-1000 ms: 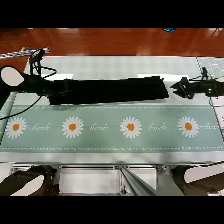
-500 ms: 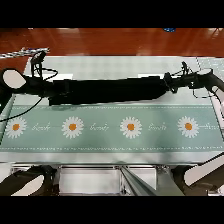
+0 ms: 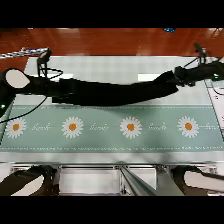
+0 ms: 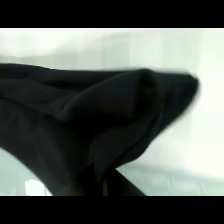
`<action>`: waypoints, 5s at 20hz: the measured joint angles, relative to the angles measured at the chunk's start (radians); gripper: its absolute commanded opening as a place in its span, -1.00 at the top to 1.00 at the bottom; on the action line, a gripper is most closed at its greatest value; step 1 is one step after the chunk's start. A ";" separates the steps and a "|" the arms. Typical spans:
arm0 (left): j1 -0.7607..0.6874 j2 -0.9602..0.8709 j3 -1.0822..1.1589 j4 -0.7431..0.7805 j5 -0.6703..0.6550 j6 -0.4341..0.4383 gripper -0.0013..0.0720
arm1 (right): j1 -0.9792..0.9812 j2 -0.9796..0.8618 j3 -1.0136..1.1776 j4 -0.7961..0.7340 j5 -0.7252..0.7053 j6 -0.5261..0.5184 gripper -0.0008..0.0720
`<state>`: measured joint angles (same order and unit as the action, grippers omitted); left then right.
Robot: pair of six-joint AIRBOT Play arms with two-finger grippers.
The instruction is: Fold the shirts.
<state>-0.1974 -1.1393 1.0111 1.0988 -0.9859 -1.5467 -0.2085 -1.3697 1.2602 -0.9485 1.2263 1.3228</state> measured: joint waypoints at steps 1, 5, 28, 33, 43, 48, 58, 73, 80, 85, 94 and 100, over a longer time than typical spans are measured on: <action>-0.028 -0.016 0.003 -0.024 0.011 0.014 0.91 | 0.000 0.082 -0.050 -0.022 -0.003 0.006 0.91; -0.184 -0.168 0.086 -0.102 0.063 0.051 0.91 | 0.000 0.424 -0.261 -0.062 0.002 0.064 0.91; -0.497 -0.711 0.717 -0.243 -0.204 -0.005 0.91 | 0.015 0.951 -0.459 0.100 0.073 0.246 0.91; -0.137 -0.433 0.671 -0.174 -0.304 0.036 0.91 | 0.218 0.719 -0.409 0.235 -0.063 0.172 0.91; 0.402 0.245 0.135 -0.152 -0.316 0.153 0.91 | 0.637 -0.126 0.087 0.293 -0.280 0.095 0.91; 0.419 0.402 -0.213 -0.209 -0.237 0.169 0.91 | 0.694 -0.359 0.203 0.349 -0.342 0.090 -0.14; 0.347 0.420 -0.453 -0.277 -0.060 0.178 0.91 | 0.464 -0.171 0.225 0.302 -0.077 0.067 -0.13; 0.335 0.419 -0.461 -0.314 -0.042 0.177 0.91 | 0.314 0.642 -0.945 0.057 -0.443 0.499 -0.13; 0.335 0.418 -0.461 -0.314 -0.042 0.177 0.91 | 0.407 0.320 -0.962 0.533 -0.515 0.133 -0.13; 0.335 0.419 -0.461 -0.315 -0.042 0.177 0.91 | 0.542 0.116 -0.750 0.617 -0.588 0.020 0.91; 0.335 0.419 -0.461 -0.314 -0.040 0.177 0.91 | 0.484 0.022 -0.059 0.367 -0.414 0.069 0.91; 0.335 0.418 -0.461 -0.314 -0.030 0.177 0.91 | 0.217 0.018 0.333 0.196 -0.135 0.198 0.91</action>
<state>0.1375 -0.7208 0.5503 0.7845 -1.0161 -1.3693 0.0082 -1.3514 1.5929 -0.7521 1.0916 1.5204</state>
